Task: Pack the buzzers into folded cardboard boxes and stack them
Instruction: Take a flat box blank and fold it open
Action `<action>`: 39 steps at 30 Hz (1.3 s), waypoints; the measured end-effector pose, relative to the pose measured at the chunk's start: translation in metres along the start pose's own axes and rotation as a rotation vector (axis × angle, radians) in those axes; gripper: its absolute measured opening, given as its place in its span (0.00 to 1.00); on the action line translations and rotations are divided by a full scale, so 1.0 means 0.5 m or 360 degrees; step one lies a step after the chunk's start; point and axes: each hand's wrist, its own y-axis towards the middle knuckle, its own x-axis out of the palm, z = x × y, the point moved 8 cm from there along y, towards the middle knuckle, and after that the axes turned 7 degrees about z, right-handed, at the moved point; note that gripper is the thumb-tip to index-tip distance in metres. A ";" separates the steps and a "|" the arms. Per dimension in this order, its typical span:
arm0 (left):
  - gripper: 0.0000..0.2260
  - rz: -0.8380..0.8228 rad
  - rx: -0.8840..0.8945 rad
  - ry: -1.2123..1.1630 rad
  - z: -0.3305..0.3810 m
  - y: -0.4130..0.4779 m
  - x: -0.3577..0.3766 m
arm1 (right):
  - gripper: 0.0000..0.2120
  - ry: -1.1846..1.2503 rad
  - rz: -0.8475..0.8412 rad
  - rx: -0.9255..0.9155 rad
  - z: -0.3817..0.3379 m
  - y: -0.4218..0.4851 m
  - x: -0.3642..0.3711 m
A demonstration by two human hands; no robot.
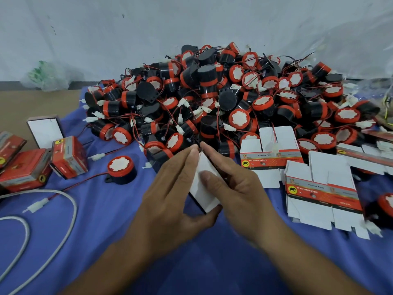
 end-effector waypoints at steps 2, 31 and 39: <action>0.35 -0.0075 0.0011 -0.0059 -0.002 -0.004 0.009 | 0.23 -0.0049 0.0056 0.0003 0.009 0.000 -0.008; 0.17 -0.0997 -0.1024 -0.0374 -0.153 -0.089 0.084 | 0.27 -0.1699 -0.0164 -0.0301 0.040 -0.021 -0.029; 0.15 -0.0231 -0.1106 -0.0423 -0.273 0.001 -0.079 | 0.21 -0.1191 0.0024 -0.0036 0.120 0.081 -0.046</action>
